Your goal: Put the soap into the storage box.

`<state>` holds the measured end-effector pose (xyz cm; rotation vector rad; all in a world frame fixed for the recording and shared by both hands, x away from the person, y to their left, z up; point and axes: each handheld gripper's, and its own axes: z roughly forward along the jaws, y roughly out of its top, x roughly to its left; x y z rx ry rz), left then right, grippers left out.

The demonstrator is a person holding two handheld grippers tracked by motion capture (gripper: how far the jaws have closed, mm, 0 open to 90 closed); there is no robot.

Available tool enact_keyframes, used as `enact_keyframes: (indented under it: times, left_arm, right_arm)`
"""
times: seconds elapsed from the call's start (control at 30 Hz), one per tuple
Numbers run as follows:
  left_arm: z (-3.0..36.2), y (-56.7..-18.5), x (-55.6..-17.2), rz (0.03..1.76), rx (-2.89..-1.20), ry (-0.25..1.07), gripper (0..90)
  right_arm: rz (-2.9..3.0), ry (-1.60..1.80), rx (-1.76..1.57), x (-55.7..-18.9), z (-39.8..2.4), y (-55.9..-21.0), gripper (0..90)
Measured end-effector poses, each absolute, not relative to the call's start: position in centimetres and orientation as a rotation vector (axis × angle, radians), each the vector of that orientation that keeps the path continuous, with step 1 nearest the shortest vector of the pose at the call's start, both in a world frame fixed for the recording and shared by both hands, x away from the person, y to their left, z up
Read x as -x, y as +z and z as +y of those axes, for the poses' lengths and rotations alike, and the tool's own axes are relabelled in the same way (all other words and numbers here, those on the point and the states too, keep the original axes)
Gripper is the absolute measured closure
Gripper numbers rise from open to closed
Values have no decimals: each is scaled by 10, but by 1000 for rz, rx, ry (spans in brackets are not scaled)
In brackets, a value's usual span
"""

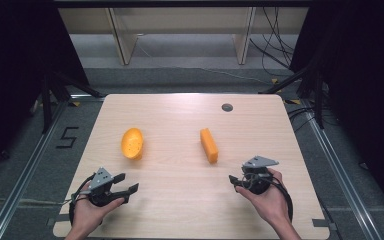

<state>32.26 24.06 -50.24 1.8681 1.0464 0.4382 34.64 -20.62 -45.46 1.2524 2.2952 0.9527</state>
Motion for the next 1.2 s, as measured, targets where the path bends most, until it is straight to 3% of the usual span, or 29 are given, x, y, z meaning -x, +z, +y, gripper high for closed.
enact_keyframes:
  times: [0.33, 0.8, 1.07, 1.2]
  left_arm:
    - [236, -504, -322, 1028, -1881, 424, 324]
    - [236, -506, -323, 1045, -1873, 406, 321]
    - [235, -506, -323, 1029, -1873, 399, 318]
    - [234, -507, -323, 1020, -1872, 387, 317]
  right_arm:
    - [2307, 941, -1198, -400, -156, -447, 340]
    - [2308, 897, -1263, -444, -132, -468, 313]
    - [2325, 854, -1292, -459, -119, -478, 361]
    - [2319, 822, -1330, -466, -115, -483, 436]
